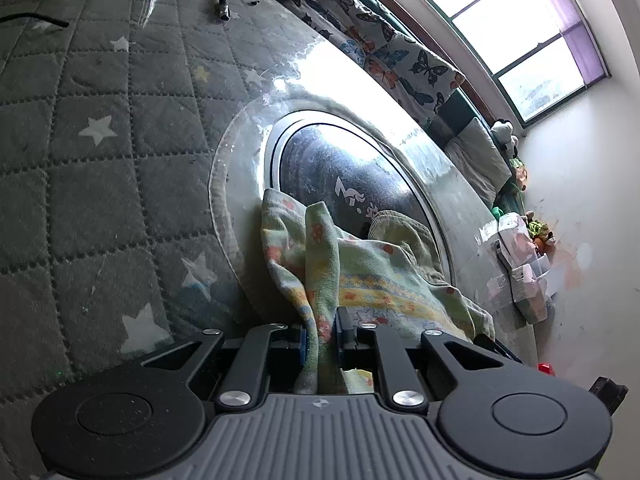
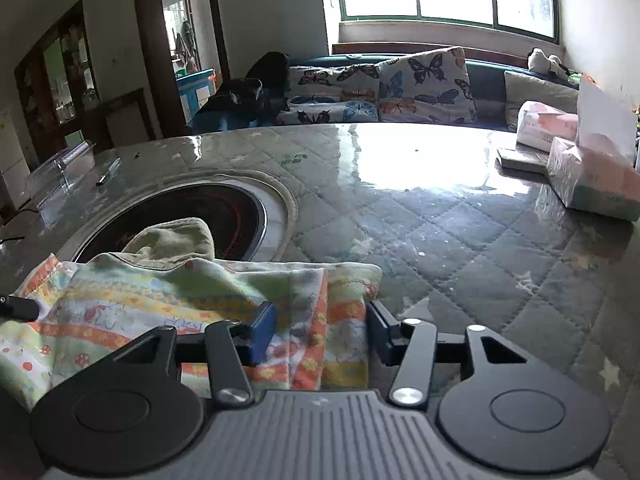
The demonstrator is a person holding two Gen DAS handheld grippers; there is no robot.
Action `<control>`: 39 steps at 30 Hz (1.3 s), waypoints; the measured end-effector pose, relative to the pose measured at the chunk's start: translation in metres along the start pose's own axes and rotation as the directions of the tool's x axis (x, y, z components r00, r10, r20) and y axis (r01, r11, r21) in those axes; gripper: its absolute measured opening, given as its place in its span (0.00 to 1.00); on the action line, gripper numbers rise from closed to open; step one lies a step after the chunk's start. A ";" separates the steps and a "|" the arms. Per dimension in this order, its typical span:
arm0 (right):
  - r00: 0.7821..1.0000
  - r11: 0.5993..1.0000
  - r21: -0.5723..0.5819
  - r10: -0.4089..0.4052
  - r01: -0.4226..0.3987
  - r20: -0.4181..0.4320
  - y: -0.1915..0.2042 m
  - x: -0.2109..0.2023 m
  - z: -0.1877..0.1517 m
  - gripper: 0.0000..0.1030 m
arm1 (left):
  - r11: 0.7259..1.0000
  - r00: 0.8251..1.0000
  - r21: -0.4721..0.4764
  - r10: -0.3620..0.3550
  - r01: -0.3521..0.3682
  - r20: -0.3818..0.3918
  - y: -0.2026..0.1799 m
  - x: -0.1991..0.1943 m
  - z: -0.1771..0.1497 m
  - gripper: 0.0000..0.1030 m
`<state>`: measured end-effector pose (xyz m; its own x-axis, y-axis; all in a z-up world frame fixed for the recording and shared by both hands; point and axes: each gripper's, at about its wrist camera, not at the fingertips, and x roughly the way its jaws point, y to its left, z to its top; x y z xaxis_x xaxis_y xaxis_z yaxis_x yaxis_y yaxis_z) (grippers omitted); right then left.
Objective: Fold clothes
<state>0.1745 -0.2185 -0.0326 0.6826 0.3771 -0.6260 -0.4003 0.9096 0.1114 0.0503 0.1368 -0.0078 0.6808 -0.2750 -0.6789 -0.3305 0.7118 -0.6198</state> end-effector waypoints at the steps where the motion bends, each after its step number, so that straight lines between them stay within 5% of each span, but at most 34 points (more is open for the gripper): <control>1: 1.000 1.000 0.000 0.003 -0.003 0.003 0.002 0.000 0.000 0.49 | 1.000 1.000 0.003 0.003 -0.003 0.002 -0.001 0.000 0.000 0.14; 3: 1.000 1.000 -0.011 0.009 -0.009 -0.001 0.007 0.000 0.000 0.42 | 1.000 1.000 0.015 0.009 -0.009 0.006 -0.003 0.000 0.001 0.14; 5: 1.000 1.000 -0.018 0.012 -0.012 -0.003 0.011 -0.001 0.000 0.22 | 0.999 1.000 0.034 0.011 -0.011 0.013 -0.006 -0.001 0.000 0.13; 9: 1.000 1.000 -0.001 0.001 -0.001 0.016 0.010 -0.010 0.002 0.09 | 0.997 1.000 0.072 0.002 -0.004 0.028 -0.015 -0.004 0.002 0.12; 17: 0.993 1.000 0.007 0.003 -0.003 0.121 0.011 -0.050 0.007 0.06 | 0.983 0.997 0.178 -0.046 0.034 0.061 -0.050 -0.016 0.008 0.10; 26: 0.970 0.994 0.031 -0.112 0.108 0.216 -0.013 -0.108 0.014 0.06 | 0.954 0.993 0.284 -0.116 0.102 0.034 -0.105 -0.004 0.004 0.08; 33: 0.943 0.970 0.079 -0.242 0.230 0.229 -0.053 -0.148 0.009 0.02 | 0.911 0.983 0.372 -0.185 0.177 -0.014 -0.157 0.020 -0.009 0.04; 39: 0.930 0.947 0.120 -0.317 0.299 0.185 -0.082 -0.157 -0.007 0.01 | 0.895 0.986 0.415 -0.158 0.163 -0.046 -0.174 0.040 -0.020 0.05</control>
<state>0.0963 -0.3539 0.0515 0.8749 0.0947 -0.4750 -0.1018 0.9947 0.0109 0.1220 -0.0110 0.0645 0.6934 -0.4137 -0.5900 0.0867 0.8607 -0.5016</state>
